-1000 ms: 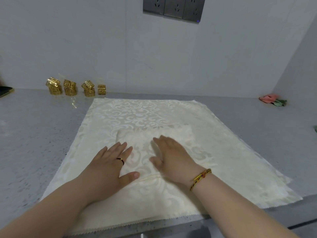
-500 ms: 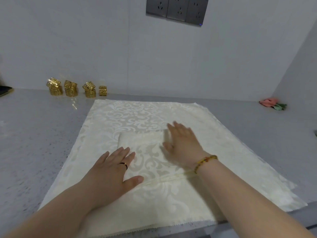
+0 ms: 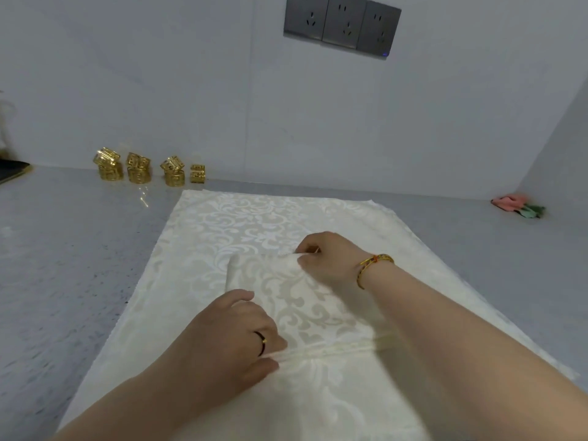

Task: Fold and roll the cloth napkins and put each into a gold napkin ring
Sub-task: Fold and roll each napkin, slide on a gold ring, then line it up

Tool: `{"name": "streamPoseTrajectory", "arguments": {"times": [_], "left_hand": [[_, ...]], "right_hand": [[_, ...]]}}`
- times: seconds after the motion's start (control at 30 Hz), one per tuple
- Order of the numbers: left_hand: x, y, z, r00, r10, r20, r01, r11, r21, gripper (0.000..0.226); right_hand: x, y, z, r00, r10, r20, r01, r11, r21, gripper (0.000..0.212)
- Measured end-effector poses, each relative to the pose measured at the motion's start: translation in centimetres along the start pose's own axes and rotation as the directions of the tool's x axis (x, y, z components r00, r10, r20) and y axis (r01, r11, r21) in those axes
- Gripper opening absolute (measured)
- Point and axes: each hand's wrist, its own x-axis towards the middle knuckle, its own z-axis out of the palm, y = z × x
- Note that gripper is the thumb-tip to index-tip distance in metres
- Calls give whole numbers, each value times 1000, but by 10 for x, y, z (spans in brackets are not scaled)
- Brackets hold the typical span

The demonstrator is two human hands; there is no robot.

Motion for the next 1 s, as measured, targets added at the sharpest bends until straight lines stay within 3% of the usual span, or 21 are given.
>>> {"name": "streamPoseTrajectory", "arguments": {"times": [0.07, 0.2, 0.3, 0.4, 0.47, 0.5, 0.53, 0.63, 0.7, 0.8, 0.9, 1.0], "left_hand": [[-1, 0, 5, 999, 33, -12, -33, 998, 59, 34], [-3, -10, 5, 995, 5, -99, 17, 975, 223, 33], [-2, -33, -2, 998, -43, -43, 54, 952, 301, 13], [-4, -66, 0, 988, -155, -13, 152, 948, 278, 39], [0, -75, -3, 963, -257, 86, 226, 936, 269, 40], [5, -78, -5, 950, -276, 143, 230, 933, 276, 34], [8, -87, -1, 967, -238, 96, 206, 942, 265, 32], [10, -82, 1, 964, -236, 122, 190, 932, 308, 40], [6, -68, -8, 981, -167, 97, 141, 963, 230, 52], [-12, -44, -11, 997, -39, 64, 27, 984, 176, 50], [-32, -9, -25, 991, -16, 132, 4, 996, 90, 67], [-43, 14, -37, 973, -172, 157, 171, 985, 17, 74]], "right_hand": [[3, 4, -10, 995, 67, 79, -70, 997, 36, 12], [1, 10, -22, 960, 202, 195, -181, 976, -120, 25], [-10, 14, -24, 942, 273, 194, -241, 955, -173, 23], [-28, 12, -17, 929, 274, 249, -276, 961, -29, 26], [-42, 8, -8, 924, 259, 283, -311, 938, 156, 32], [-50, 6, -3, 925, 259, 276, -328, 913, 244, 35], [-56, 4, 2, 931, 264, 254, -337, 890, 308, 35], [-73, 0, 11, 951, 267, 153, -306, 867, 393, 22], [-84, -3, 14, 953, 282, 114, -301, 821, 485, 16], [-99, -5, 20, 966, 247, 72, -247, 815, 524, 53], [-114, -7, 24, 982, 190, -19, -162, 878, 450, 66], [-132, -16, 27, 990, 128, -57, -96, 916, 390, 72]]}}
